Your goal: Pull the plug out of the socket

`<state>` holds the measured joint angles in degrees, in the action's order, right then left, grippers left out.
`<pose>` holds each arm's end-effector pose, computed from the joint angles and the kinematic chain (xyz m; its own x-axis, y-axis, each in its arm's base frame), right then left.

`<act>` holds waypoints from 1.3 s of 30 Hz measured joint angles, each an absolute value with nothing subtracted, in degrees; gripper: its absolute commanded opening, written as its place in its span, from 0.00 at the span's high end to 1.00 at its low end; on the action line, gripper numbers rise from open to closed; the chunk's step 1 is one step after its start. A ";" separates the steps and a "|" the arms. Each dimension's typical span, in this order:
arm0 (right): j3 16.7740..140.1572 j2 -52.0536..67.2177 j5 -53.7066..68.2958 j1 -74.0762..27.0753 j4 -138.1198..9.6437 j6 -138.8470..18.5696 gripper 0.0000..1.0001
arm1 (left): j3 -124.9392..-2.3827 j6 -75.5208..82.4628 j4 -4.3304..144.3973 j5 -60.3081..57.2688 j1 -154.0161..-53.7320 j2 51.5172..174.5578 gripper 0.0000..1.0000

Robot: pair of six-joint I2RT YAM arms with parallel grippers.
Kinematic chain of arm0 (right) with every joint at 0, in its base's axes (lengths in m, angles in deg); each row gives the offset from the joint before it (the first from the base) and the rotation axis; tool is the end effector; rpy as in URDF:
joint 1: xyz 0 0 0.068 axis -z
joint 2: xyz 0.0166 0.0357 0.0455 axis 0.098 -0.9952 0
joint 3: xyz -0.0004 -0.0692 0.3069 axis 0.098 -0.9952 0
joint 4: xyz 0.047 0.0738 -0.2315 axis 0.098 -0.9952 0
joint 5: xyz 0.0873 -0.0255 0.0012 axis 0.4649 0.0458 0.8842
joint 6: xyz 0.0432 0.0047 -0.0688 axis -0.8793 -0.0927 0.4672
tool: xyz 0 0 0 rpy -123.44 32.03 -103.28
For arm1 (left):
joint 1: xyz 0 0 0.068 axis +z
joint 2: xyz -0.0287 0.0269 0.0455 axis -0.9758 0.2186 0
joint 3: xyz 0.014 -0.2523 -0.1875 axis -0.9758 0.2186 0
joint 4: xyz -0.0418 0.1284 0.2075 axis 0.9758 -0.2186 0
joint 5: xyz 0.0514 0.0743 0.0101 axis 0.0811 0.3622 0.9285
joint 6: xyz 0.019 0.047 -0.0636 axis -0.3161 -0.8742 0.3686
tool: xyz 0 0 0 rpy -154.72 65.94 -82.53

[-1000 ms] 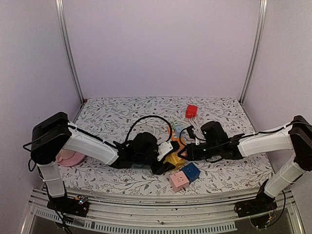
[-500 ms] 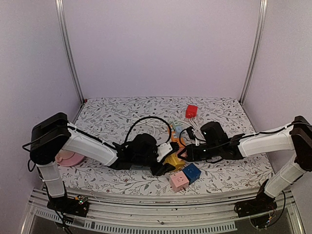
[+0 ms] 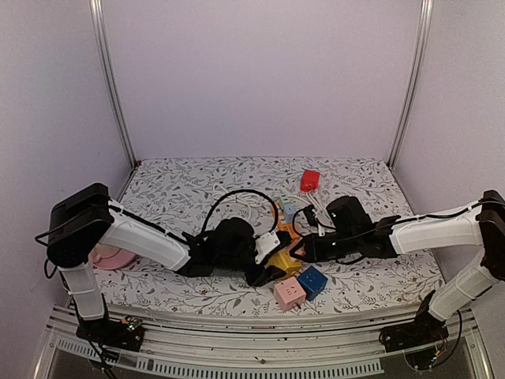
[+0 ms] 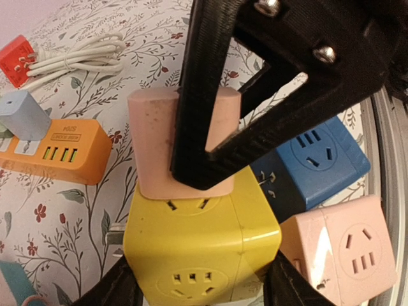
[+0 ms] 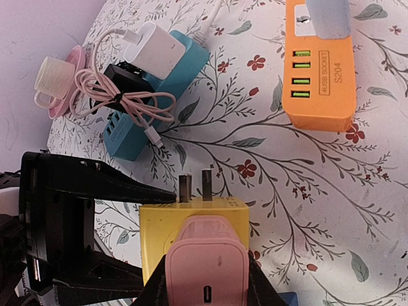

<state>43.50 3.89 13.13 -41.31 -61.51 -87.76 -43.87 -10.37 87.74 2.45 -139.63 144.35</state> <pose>0.1963 0.2341 0.2068 -0.8453 -0.0991 -0.5251 -0.4254 0.7195 0.5490 0.1862 -0.3654 0.1738 -0.2277 0.5175 -0.8249 0.9209 0.3896 -0.0098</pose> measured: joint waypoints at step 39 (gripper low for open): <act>43.50 5.03 12.98 -41.36 -63.06 -86.91 0.97 | -43.81 -9.54 88.29 2.69 -140.11 144.35 1.00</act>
